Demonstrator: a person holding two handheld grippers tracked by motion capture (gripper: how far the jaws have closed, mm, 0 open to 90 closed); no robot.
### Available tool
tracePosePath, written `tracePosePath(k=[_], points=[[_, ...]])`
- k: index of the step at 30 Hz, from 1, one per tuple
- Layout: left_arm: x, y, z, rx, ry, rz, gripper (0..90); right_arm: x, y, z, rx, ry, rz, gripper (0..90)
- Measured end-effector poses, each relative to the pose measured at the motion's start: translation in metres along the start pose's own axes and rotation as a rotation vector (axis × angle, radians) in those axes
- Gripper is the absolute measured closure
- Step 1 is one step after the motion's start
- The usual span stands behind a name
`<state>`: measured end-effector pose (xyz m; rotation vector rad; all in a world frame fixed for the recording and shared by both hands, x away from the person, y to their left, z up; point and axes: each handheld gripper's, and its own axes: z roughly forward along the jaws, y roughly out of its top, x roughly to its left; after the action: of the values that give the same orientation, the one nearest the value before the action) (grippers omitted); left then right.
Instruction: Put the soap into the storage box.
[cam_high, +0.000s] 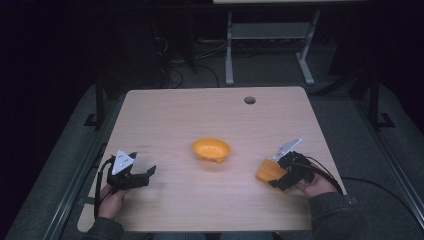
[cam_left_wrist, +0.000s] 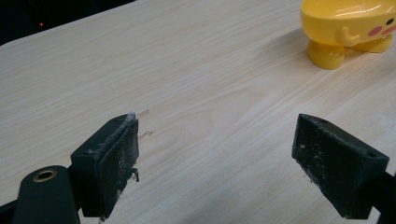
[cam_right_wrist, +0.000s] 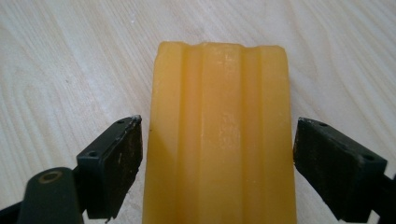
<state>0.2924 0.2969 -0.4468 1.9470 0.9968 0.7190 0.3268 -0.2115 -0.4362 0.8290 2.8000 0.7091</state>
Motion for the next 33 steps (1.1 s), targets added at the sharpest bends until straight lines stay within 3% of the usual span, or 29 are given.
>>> tracePosePath(k=[21,33], points=[[-0.001,0.0,0.0,-0.007,-0.004,-0.003,14.0,-0.001,0.006,0.02,0.09,0.007,-0.007,16.0],[-0.001,0.0,0.001,-0.007,-0.005,-0.005,14.0,-0.001,0.007,0.022,0.101,0.0,-0.006,19.5]])
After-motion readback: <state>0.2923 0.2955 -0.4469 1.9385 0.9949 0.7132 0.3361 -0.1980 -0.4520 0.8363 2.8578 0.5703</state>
